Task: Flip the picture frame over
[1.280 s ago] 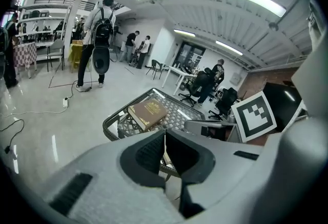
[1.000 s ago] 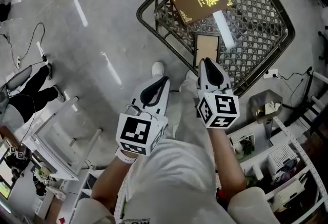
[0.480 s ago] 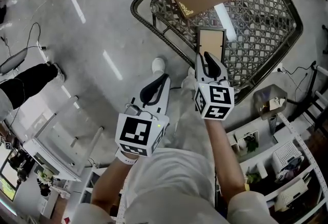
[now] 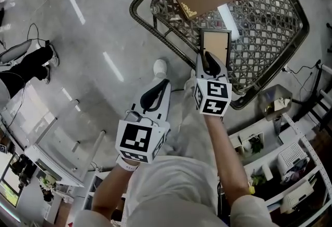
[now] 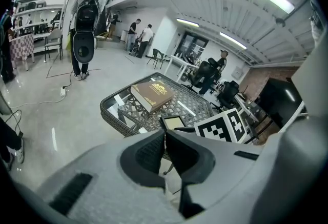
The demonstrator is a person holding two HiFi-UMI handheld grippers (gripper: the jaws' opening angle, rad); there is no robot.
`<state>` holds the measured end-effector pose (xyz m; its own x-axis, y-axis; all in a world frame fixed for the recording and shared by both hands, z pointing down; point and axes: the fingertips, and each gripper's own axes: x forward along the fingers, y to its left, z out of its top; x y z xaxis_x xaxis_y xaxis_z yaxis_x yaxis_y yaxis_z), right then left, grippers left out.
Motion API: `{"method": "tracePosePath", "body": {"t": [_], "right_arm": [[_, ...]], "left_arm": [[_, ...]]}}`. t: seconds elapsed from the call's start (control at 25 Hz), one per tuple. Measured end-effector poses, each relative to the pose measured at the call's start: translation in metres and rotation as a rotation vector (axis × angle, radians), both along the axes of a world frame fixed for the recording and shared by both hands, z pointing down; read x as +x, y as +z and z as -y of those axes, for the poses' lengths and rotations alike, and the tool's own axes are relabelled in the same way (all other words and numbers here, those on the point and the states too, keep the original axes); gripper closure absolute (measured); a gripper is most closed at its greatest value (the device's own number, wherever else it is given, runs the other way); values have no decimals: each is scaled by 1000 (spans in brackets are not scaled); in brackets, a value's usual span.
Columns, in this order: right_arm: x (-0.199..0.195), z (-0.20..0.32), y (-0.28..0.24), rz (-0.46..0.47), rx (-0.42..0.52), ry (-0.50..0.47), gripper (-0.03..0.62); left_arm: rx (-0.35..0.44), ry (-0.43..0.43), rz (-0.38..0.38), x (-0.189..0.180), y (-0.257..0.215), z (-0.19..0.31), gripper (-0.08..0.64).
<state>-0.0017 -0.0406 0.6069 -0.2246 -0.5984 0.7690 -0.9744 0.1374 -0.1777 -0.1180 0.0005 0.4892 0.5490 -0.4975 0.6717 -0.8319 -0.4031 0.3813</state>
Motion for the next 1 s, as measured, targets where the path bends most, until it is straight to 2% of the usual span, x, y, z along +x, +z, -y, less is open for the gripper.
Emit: {"method": "tracePosePath", "body": {"t": [0.48, 0.8, 1.0], "right_arm": [[0, 5, 22, -41, -51, 1, 505], [2, 7, 26, -134, -67, -13, 529], [3, 7, 25, -133, -75, 15, 532]], "left_arm": [[-9, 12, -8, 2, 8, 3, 529], [-21, 0, -6, -1, 12, 3, 529], [-19, -9, -8, -1, 10, 6, 529]]}}
